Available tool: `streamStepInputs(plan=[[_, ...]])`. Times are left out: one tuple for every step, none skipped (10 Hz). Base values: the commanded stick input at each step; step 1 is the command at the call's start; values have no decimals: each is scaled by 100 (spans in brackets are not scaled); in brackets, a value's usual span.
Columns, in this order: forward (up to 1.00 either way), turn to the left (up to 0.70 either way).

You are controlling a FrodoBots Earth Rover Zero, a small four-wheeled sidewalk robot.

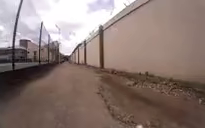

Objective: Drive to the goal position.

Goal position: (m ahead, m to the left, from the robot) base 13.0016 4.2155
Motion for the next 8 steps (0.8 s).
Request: streamStepInputs(plan=[[50,0],[50,0],[50,0],[50,0],[50,0],[50,0],[50,0],[50,0]])
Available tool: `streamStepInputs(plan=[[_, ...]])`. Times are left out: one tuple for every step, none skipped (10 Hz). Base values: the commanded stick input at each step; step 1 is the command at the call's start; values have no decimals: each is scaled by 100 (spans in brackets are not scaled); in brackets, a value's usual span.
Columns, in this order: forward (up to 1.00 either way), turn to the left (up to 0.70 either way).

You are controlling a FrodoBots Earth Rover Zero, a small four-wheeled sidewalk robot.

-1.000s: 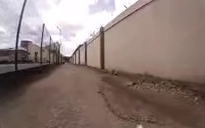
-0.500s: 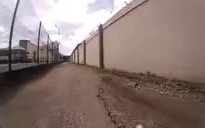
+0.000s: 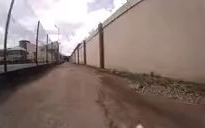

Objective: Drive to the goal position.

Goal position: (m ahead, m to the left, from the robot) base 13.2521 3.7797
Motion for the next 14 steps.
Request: streamStepInputs(plan=[[50,0],[50,0],[50,0],[50,0],[50,0],[50,0],[50,0],[50,0],[50,0],[50,0],[50,0],[50,0],[50,0],[50,0]])
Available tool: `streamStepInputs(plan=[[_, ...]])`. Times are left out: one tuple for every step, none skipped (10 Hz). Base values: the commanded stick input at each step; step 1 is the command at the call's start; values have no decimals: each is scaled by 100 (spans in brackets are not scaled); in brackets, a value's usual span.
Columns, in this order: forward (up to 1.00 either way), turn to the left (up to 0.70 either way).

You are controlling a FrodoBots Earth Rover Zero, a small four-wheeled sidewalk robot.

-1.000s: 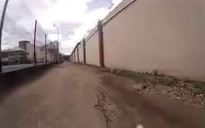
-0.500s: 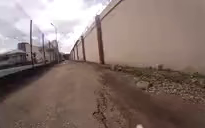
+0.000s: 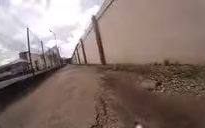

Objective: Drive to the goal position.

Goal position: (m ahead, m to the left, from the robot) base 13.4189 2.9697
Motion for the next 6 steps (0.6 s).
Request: streamStepInputs(plan=[[50,0],[50,0],[50,0],[50,0],[50,0],[50,0]])
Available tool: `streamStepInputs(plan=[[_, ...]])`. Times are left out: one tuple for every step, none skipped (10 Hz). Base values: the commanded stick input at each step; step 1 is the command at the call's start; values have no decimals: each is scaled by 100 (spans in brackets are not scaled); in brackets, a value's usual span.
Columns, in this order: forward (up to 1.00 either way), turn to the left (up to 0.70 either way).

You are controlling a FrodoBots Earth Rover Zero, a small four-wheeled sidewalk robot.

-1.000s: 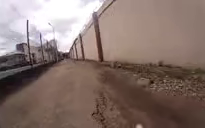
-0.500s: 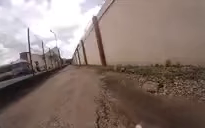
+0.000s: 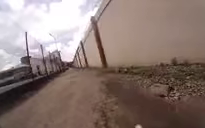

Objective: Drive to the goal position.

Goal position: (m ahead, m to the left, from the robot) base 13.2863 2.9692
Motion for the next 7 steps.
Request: streamStepInputs(plan=[[50,0],[50,0],[50,0],[50,0],[50,0],[50,0],[50,0]])
